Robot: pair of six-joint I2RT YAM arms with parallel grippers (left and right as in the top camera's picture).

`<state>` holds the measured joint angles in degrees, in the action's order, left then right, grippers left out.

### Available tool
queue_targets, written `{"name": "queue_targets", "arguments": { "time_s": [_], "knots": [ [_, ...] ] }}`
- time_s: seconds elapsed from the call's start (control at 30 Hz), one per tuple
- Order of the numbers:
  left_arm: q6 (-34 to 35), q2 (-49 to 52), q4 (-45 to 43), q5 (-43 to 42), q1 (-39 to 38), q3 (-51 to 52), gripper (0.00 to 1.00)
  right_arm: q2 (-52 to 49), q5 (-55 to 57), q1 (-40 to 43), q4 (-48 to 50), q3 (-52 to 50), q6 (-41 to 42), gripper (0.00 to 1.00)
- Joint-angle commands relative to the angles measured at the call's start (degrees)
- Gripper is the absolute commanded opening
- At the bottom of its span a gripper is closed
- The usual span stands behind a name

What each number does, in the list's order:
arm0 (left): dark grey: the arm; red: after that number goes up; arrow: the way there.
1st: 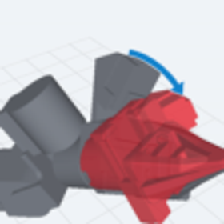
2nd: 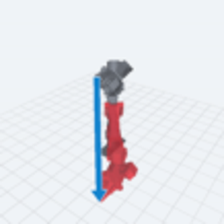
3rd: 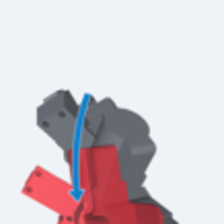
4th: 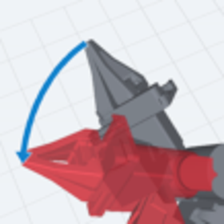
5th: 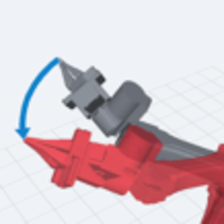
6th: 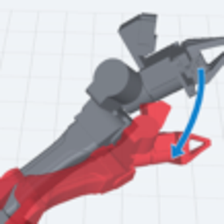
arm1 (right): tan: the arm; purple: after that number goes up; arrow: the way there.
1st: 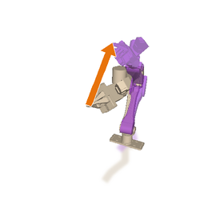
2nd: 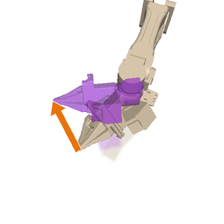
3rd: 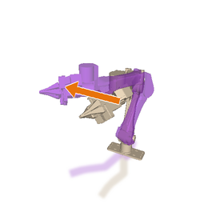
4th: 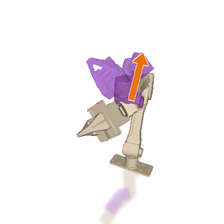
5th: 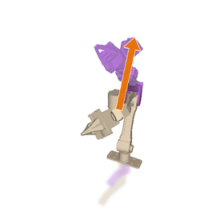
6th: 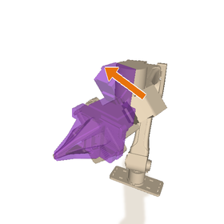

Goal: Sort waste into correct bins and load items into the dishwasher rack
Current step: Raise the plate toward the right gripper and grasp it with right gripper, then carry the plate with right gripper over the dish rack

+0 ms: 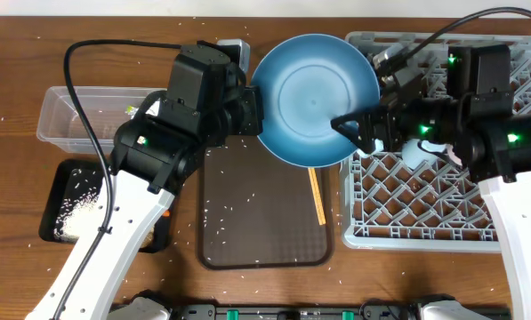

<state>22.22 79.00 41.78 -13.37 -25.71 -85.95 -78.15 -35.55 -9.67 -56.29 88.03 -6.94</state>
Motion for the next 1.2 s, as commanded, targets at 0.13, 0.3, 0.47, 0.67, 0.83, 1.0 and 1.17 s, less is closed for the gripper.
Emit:
{"name": "queue_targets", "arguments": {
  "time_s": [0.13, 0.3, 0.47, 0.67, 0.83, 1.0, 1.17],
  "knots": [
    [1.0, -0.5, -1.0, -6.3, -0.2, -1.2, 0.06, -1.6, 2.9, -0.5, 2.2, 0.7, 4.8, 0.77],
    [1.0, -0.5, -1.2, -6.8, -0.2, -1.2, 0.06, -2.6, -3.3, -0.5, 3.5, 0.7, 4.7, 0.56],
    [1.0, -0.5, -1.4, -6.7, -0.1, -1.2, 0.06, -2.6, -5.2, -0.5, 4.0, 0.7, 4.6, 0.44],
    [0.9, -0.5, -1.7, -6.5, -0.1, -1.2, 0.14, -2.6, -5.2, -0.5, 3.8, 0.7, 4.5, 0.35],
    [0.9, -0.5, -1.7, -6.5, -0.1, -1.2, 0.17, -2.5, -3.3, -0.5, 3.7, 0.7, 4.6, 0.27],
    [0.9, -0.5, -1.8, -6.5, -0.1, -1.2, 0.17, -2.3, -0.9, -0.4, 3.2, 0.7, 4.6, 0.25],
    [0.9, -0.5, -1.8, -6.5, -0.1, -1.2, 0.33, -2.2, 1.5, -0.3, 2.8, 0.7, 4.6, 0.21]
  ]
}}
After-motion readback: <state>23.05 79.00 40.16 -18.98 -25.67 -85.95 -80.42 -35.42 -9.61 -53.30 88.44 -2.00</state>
